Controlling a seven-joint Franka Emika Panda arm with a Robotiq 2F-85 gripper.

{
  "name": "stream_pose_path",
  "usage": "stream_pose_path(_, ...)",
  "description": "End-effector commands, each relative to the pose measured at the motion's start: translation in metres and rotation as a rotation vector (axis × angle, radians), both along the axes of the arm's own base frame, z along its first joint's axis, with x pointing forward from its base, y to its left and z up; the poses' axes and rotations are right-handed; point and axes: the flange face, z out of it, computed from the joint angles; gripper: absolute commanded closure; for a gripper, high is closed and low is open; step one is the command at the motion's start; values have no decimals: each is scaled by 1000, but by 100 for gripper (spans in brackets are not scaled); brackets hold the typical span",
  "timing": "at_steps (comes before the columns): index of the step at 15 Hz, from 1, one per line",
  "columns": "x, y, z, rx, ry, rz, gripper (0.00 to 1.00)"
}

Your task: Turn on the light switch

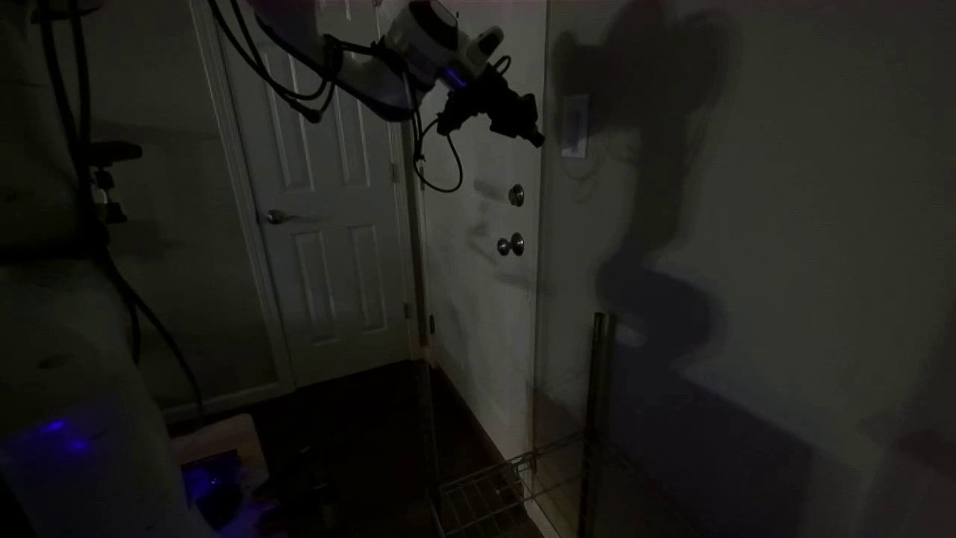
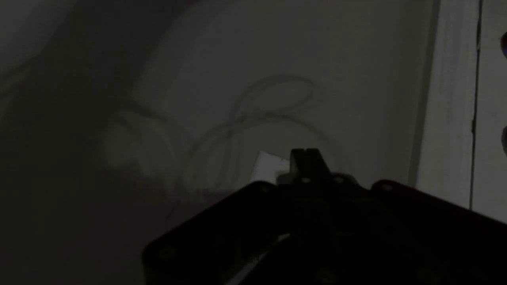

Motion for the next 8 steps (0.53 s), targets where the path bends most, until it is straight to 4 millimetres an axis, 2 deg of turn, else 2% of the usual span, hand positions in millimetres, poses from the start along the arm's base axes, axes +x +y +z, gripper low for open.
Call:
stream_pose_path(1, 3, 1, 3, 2, -6, 0, 97)
stream_pose_path(8, 7, 3, 4, 3, -11, 3, 97)
